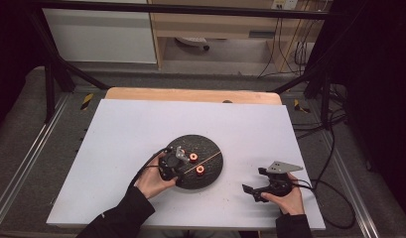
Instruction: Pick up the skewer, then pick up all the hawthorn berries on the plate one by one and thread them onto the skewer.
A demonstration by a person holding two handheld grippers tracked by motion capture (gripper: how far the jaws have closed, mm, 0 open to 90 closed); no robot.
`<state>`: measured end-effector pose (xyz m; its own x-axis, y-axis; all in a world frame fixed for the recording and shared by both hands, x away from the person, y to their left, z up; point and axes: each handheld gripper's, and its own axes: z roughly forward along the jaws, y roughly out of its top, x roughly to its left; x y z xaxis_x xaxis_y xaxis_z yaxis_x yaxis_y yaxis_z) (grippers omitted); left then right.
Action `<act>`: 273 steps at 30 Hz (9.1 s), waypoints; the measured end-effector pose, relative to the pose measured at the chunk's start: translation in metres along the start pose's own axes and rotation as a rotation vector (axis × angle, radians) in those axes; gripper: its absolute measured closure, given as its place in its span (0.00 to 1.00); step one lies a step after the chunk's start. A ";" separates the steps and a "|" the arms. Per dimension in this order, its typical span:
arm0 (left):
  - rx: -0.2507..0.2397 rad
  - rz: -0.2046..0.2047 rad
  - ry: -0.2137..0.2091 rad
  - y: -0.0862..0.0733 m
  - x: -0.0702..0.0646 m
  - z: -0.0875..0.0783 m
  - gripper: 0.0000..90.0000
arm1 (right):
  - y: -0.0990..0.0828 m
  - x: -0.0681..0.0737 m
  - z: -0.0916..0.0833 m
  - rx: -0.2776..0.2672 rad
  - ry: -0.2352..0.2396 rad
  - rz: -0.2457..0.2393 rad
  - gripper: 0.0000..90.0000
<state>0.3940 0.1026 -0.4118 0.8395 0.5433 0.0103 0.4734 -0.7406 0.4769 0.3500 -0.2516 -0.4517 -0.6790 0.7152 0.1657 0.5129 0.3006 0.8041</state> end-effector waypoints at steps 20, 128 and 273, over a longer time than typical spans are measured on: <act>-0.158 -0.064 0.024 -0.031 0.007 -0.028 0.98 | -0.001 0.000 0.001 0.009 -0.006 0.008 0.04; -0.428 -0.182 0.082 -0.142 0.024 -0.054 0.98 | 0.119 0.089 0.135 0.428 -0.004 0.025 0.63; -0.631 -0.276 -0.004 -0.066 -0.032 -0.040 0.98 | 0.128 0.068 0.079 -0.778 0.149 0.455 0.68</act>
<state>0.3249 0.1501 -0.4088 0.7119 0.6767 -0.1881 0.4257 -0.2026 0.8819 0.4117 -0.1146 -0.3825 -0.5864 0.5552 0.5898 0.2855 -0.5397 0.7920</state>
